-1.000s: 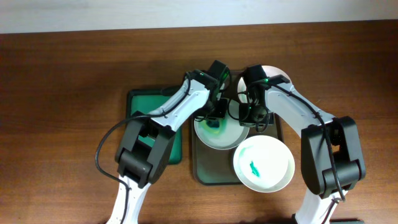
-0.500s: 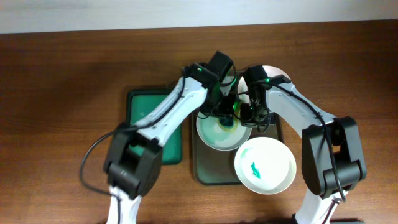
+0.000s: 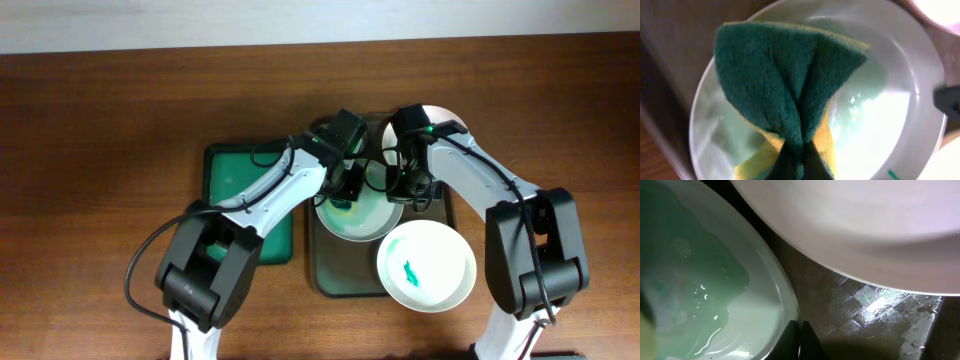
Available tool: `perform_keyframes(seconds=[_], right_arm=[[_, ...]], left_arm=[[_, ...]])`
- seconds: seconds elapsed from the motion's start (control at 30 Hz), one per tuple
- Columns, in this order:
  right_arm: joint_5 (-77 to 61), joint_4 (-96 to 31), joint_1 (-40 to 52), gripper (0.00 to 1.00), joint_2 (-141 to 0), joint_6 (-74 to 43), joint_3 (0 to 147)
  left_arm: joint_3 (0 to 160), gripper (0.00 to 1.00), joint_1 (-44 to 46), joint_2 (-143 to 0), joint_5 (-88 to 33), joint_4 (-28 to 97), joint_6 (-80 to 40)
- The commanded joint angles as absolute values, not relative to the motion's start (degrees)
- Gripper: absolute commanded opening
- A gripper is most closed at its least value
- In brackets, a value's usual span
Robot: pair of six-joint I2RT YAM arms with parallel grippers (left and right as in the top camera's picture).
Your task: Clean dirty plates on tray and stack at the side
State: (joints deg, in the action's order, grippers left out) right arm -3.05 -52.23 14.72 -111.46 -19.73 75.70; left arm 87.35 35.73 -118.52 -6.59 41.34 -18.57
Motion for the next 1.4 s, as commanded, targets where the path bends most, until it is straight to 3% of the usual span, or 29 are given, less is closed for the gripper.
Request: perform_keyframes(seconds=[0.0,0.43,0.7,0.9,1.03,1.13,1.23,1.37], right_arm=[[-3.4,-52.4,15.0,0.04,-110.7,-20.4,75.0],[-3.8,-52.4,15.0,0.04,-110.7,-20.4,75.0],[-3.8,-52.4,15.0,0.04,-110.7,-20.4,75.0],[-3.8,-52.4,15.0,0.05,-110.7,-20.4,75.0],[-3.8,-52.6,15.0,0.32,-110.7,-20.4,75.0],[-3.8,-52.6,15.0,0.35,-110.7,-20.4,74.4],[-3.9,-50.0,15.0,0.3,-110.7,-20.4,72.2],[-4.3,-48.2,15.0,0.04,-110.7,-20.4,71.4]], left_arm=[[83.2,0.0,36.2,-118.0,-6.2,37.8,-20.4],[82.6,0.0,39.1,-117.4,-24.8,35.9,-22.5],[86.7,0.0,30.4,-99.1,-10.6,47.3,-22.3],[86.7,0.0,20.0,-95.8,-2.0,59.0,-17.9],[86.4,0.0,12.9,-95.8,-2.0,62.9,-12.9],[86.1,0.0,9.9,-95.8,-2.1,64.7,-11.9],[85.4,0.0,10.0,-95.8,-2.0,64.8,-11.8],[83.2,0.0,10.0,-95.8,3.4,64.1,-11.9]])
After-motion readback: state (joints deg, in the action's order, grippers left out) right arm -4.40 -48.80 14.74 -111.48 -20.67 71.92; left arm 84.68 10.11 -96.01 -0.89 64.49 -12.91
